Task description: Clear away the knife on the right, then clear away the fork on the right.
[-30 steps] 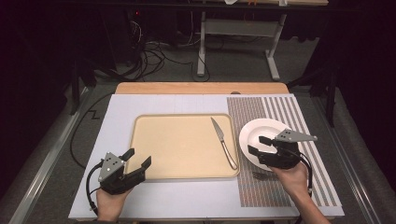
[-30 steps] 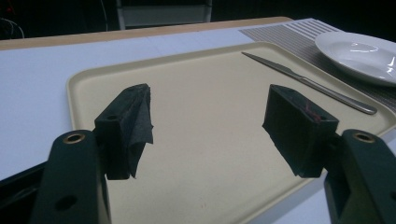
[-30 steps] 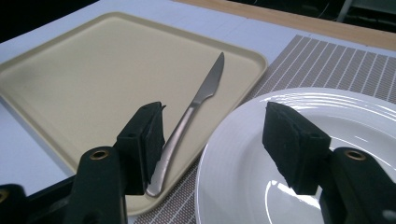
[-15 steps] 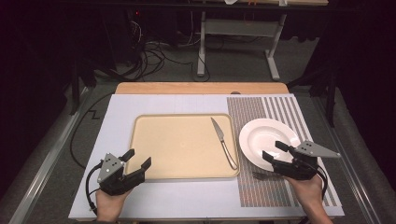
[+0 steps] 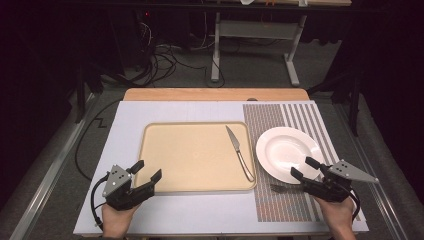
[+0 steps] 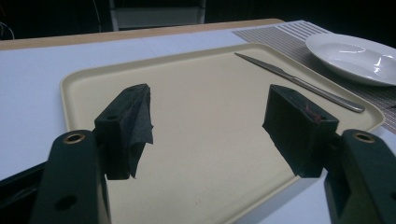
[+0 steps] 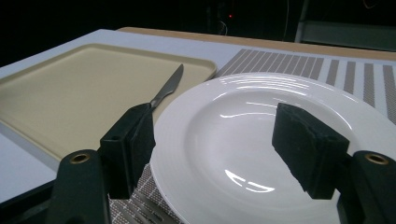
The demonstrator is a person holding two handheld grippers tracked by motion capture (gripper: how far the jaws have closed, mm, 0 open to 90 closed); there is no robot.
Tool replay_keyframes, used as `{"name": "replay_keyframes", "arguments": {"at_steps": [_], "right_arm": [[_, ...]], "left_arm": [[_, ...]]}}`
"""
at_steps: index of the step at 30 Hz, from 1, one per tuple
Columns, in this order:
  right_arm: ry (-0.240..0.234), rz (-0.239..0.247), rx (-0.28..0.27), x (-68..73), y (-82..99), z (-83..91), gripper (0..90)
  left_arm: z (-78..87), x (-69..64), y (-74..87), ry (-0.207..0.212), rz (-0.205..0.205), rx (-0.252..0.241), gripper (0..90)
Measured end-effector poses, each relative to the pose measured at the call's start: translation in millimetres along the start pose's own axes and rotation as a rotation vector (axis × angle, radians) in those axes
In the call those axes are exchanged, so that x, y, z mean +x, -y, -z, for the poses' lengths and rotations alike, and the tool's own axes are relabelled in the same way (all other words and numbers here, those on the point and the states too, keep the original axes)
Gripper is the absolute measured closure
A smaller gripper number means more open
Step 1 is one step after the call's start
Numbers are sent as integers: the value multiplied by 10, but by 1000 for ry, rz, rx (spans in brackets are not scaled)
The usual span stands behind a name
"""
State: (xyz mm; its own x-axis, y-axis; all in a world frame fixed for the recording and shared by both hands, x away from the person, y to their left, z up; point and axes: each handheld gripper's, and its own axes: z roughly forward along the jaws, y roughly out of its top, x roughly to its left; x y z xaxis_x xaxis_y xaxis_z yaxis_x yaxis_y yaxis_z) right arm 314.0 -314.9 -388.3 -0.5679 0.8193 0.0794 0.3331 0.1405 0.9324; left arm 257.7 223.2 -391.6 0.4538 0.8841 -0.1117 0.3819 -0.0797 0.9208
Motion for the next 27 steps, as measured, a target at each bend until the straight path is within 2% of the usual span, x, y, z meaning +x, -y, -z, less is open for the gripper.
{"name": "replay_keyframes", "arguments": {"at_steps": [5, 10, 13, 16, 18, 22, 27], "right_arm": [[4, -3, -10, -17, 41, 60, 293], [12, -11, 13, -57, 58, 53, 290], [6, -9, 56, -51, 33, 23, 289], [-2, 16, 94, -12, -6, 13, 291], [-12, 3, 124, 2, -35, 19, 306], [-15, 16, 190, -7, -68, 46, 337], [-17, 37, 271, -38, -92, 80, 356]], "left_arm": [[2, -3, 6, -5, -6, 2, 329], [3, -1, 3, -5, -1, 3, 329], [4, -9, 3, -6, -6, 2, 329], [-2, -7, 3, -8, -8, 5, 329], [-15, -4, -3, -8, -7, 7, 329], [-39, -27, -10, -7, -20, 15, 329], [-31, -12, -5, -11, -6, 10, 329]]}}
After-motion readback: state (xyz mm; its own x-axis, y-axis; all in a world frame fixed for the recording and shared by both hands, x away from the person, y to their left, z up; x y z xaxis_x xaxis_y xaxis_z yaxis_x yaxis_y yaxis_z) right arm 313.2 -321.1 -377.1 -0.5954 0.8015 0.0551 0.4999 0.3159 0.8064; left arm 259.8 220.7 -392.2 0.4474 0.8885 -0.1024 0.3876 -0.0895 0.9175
